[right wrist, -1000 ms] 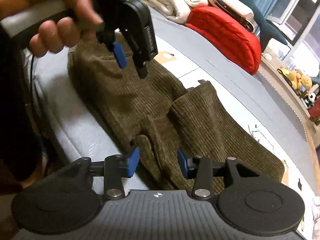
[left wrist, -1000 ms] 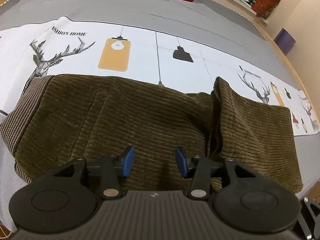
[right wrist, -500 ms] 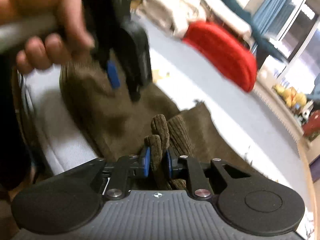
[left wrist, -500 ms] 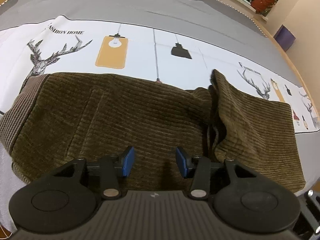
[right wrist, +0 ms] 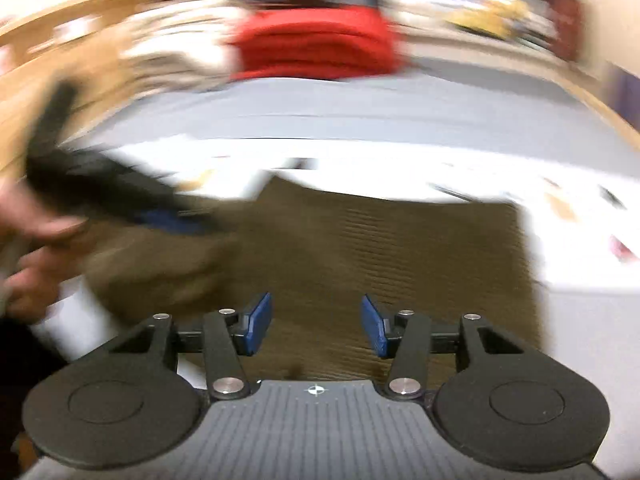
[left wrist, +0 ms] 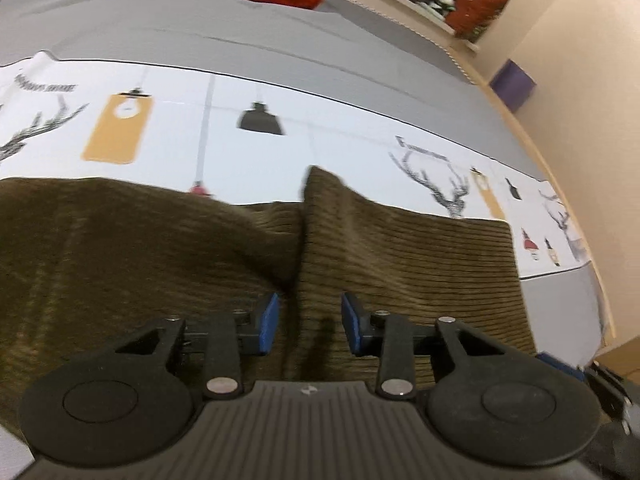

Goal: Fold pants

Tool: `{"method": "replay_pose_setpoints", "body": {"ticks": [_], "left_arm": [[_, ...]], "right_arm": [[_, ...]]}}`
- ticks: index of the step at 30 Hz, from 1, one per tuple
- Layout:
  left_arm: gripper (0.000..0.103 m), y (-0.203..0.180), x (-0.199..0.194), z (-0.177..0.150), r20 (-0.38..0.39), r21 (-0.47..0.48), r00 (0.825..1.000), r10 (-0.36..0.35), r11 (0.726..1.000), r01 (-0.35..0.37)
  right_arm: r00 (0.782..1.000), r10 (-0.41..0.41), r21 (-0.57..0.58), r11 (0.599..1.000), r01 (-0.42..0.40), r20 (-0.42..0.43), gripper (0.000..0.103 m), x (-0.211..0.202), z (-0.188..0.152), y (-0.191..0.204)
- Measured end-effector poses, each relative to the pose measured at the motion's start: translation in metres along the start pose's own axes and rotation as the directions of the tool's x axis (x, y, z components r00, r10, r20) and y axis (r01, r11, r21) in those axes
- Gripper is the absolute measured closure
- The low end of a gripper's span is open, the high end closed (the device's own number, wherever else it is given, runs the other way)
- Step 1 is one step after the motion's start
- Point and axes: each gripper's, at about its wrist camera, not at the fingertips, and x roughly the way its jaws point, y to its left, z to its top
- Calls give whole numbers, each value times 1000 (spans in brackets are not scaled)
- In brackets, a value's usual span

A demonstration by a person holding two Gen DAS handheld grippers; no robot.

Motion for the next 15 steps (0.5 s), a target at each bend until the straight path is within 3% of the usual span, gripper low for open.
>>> {"method": "replay_pose_setpoints", "body": {"ticks": [3,5,7,9,15], "left_arm": [[71,-13,5,1,5,30,1000,-13,999,13],[72,-21,7,1,15,50,1000,-16,999,15],[73,-27,8,1,24,66,999,-29,997,27],[73,-31,7,0,30,80,998,-46,996,44],[73,-37,0,1,65,110,994,-82,991,75]], "right_arm": [[971,-227,133,963,236,-78,51,8,-13,-41],[942,-303,231,915,330,-145,50,9,-23,-67],[927,-315,337,866,369,-205,46,7,-34,-90],[932,-277,442,824,355,-233,33,7,-43,-110],[945,-214,555,768,319,-247,32,6,-49,-134]]}}
